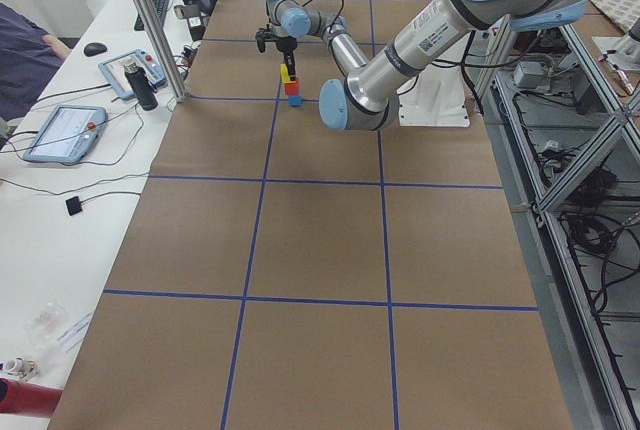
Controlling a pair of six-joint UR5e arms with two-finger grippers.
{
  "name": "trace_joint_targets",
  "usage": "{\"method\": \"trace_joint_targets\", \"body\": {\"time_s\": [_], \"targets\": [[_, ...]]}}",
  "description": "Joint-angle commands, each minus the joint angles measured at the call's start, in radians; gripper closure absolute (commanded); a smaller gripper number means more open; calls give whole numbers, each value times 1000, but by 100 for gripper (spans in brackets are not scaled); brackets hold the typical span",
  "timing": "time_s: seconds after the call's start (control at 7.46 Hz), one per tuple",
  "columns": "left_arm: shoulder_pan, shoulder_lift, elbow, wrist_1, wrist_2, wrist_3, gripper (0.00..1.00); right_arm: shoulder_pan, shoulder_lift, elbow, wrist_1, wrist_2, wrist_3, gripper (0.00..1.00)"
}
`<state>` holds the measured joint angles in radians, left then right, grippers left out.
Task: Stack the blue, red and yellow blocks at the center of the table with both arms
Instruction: 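Open the left gripper and lift it off the yellow cube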
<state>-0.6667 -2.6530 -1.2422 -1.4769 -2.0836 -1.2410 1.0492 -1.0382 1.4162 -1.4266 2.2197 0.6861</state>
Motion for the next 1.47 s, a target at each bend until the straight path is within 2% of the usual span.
{"method": "trace_joint_targets", "body": {"time_s": [0.0,0.4,0.54,0.8,0.94,1.07,1.21,1.34], "targets": [[7,7,-9,1,35,0,0,0,0,0,0,0,-3,1],[16,7,-37,3,36,0,0,2,0,0,2,0,-4,1],[15,10,-93,21,34,0,0,9,1,0,2,6,-4,1],[-35,40,-295,187,31,27,0,64,-2,9,-8,32,-43,1],[-83,136,-470,289,31,158,0,112,-40,7,-14,49,-151,1],[-129,278,-631,315,33,226,0,159,-77,6,-15,60,-234,1],[-222,433,-736,310,27,298,0,211,-124,4,-17,61,-335,1],[-300,527,-762,313,25,454,0,266,-176,1,-17,64,-426,1]]}}
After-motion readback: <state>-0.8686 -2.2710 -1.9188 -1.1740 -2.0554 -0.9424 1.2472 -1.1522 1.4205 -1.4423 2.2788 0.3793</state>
